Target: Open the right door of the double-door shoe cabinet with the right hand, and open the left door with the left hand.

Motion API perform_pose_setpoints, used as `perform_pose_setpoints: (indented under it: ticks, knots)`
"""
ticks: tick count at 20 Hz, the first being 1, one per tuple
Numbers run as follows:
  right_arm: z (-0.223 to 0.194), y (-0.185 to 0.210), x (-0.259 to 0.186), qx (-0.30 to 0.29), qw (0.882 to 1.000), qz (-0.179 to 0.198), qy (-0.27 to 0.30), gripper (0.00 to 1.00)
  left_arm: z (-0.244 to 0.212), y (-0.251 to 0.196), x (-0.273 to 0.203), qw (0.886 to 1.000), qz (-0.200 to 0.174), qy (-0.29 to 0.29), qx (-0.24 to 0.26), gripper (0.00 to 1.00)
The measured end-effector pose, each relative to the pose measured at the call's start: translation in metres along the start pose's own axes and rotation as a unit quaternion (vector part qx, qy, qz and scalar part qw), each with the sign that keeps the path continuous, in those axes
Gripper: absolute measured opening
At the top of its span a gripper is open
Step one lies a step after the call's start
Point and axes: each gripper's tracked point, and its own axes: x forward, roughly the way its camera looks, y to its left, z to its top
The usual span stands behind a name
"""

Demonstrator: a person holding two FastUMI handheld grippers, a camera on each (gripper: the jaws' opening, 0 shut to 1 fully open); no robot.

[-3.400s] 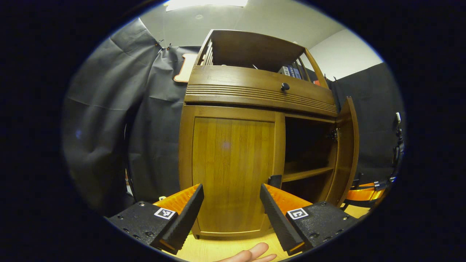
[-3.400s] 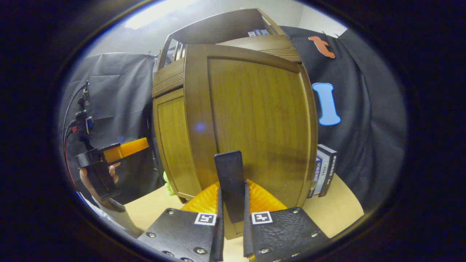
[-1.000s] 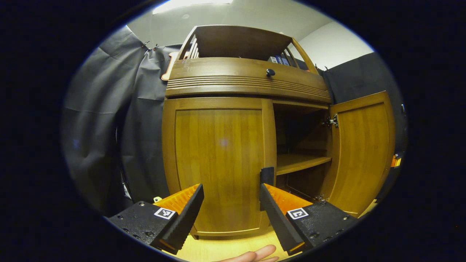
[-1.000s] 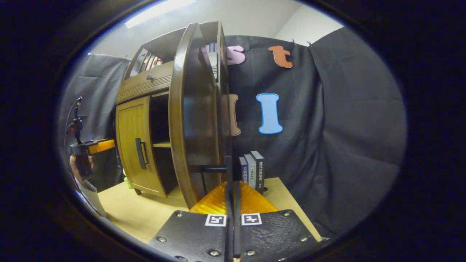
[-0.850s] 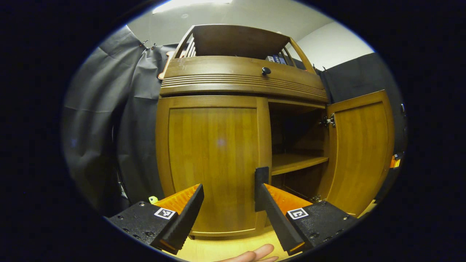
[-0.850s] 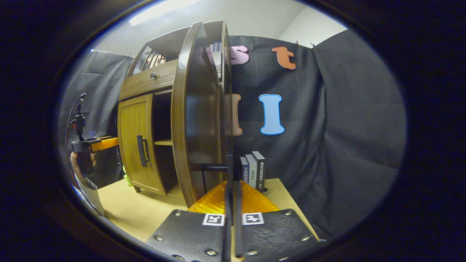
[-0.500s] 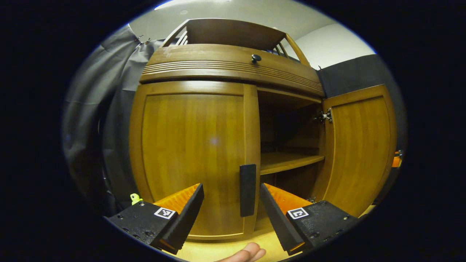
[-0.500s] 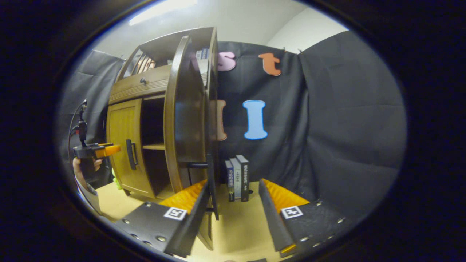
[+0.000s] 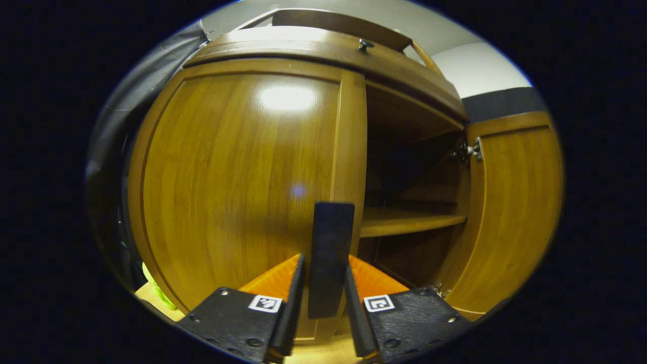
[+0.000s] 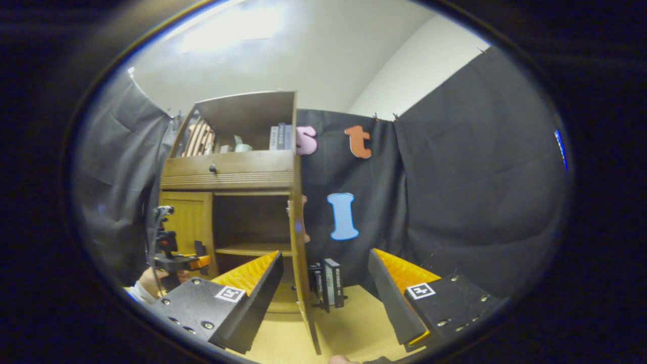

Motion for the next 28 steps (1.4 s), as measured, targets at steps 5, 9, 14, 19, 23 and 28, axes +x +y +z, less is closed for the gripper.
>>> perform_pose_setpoints:
  ticks: [5, 9, 14, 19, 23, 28]
  knots:
    - [-0.014, 0.051, -0.013, -0.056, 0.998, 0.02, 0.023, 1.0, -0.001, -0.001, -0.005, 0.997, -0.01, 0.008, 0.08, 0.31]
    - [-0.02, 0.081, -0.018, -0.112, 0.993, 0.031, 0.033, 1.0, -0.001, -0.003, -0.013, 0.998, -0.027, 0.024, 0.06, 0.3]
    - [0.003, 0.091, -0.03, -0.073, 0.997, 0.022, 0.015, 1.0, -0.004, -0.005, -0.045, 0.996, -0.055, 0.062, 0.03, 0.3]
    - [0.024, 0.094, -0.039, -0.02, 1.0, 0.023, 0.004, 1.0, 0.0, -0.001, -0.091, 0.995, -0.067, 0.072, 0.032, 0.29]
    - [0.015, 0.099, -0.039, -0.017, 0.999, 0.026, 0.015, 1.0, 0.004, 0.006, -0.12, 0.995, -0.061, 0.074, 0.04, 0.29]
    - [-0.007, 0.099, -0.056, -0.043, 0.998, 0.023, 0.042, 1.0, 0.007, 0.017, -0.149, 0.995, -0.056, 0.065, 0.053, 0.3]
